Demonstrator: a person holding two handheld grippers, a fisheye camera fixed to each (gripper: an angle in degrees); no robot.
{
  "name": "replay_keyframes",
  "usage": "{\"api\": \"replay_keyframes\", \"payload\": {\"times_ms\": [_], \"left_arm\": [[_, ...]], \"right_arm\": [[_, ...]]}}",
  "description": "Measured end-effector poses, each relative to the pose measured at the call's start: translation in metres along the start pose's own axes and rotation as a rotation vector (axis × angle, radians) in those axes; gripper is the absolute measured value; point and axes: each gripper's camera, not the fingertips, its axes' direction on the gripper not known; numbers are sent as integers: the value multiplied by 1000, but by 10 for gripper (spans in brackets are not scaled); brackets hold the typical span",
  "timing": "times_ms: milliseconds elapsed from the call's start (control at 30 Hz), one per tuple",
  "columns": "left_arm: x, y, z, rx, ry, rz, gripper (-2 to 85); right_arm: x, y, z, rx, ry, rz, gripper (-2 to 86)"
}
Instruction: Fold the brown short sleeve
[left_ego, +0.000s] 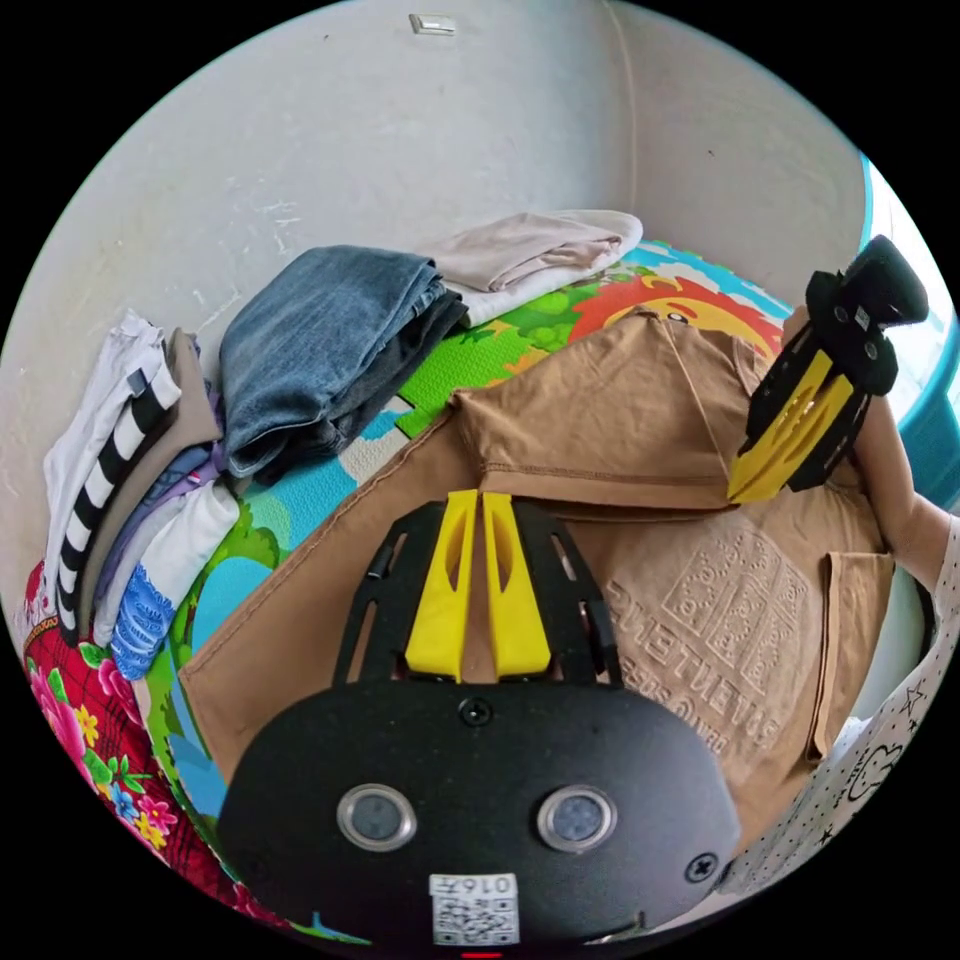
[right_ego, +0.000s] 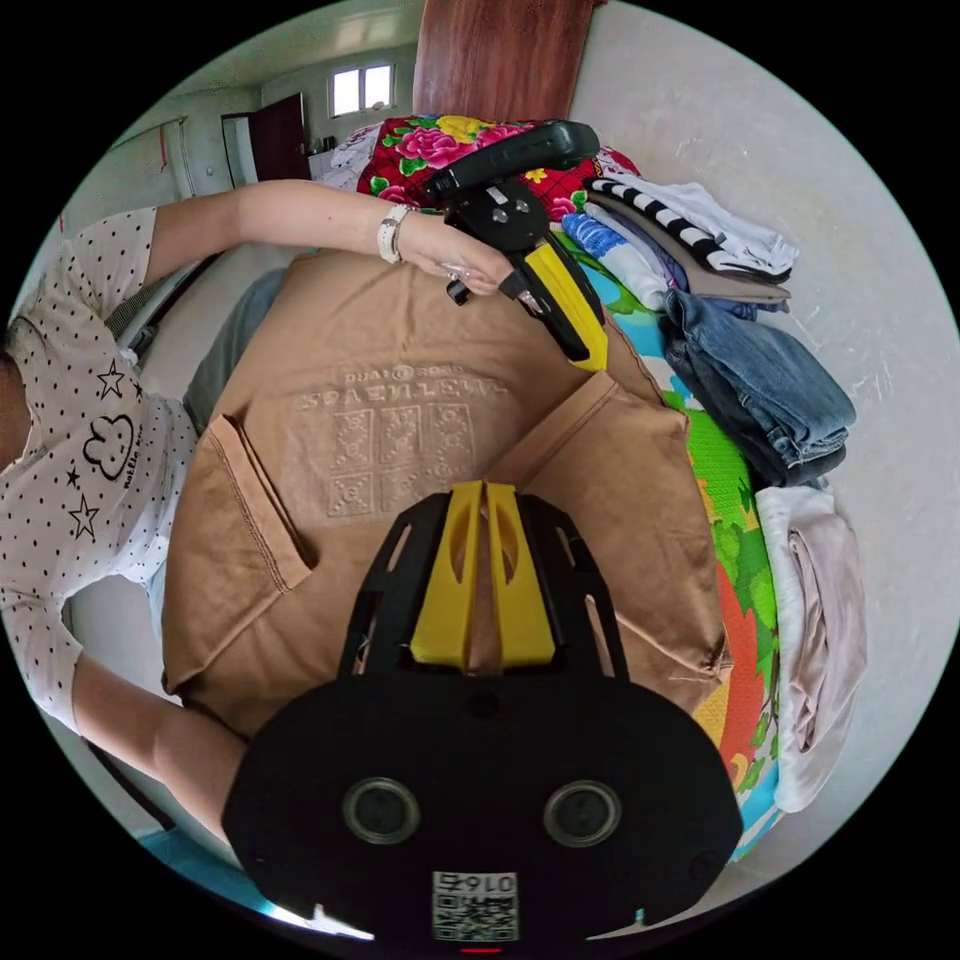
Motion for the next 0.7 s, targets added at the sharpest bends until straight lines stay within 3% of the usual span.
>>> {"api": "replay_keyframes", "payload": {"times_ms": [200, 467, 567, 700], "left_arm": [[16, 24, -11, -6, -41, 34, -10], [11, 58, -21, -1, 71, -55, -10], [20, 66, -20, -29, 104, -39, -9], [33, 71, -33, 52, 95, -49, -9]], "right_arm": [[5, 18, -33, 135, -31, 35, 0], [-8, 20, -37, 76, -53, 12, 1], [-11, 26, -28, -44, -79, 17, 3], [-15, 52, -59, 45, -88, 34, 5]]}}
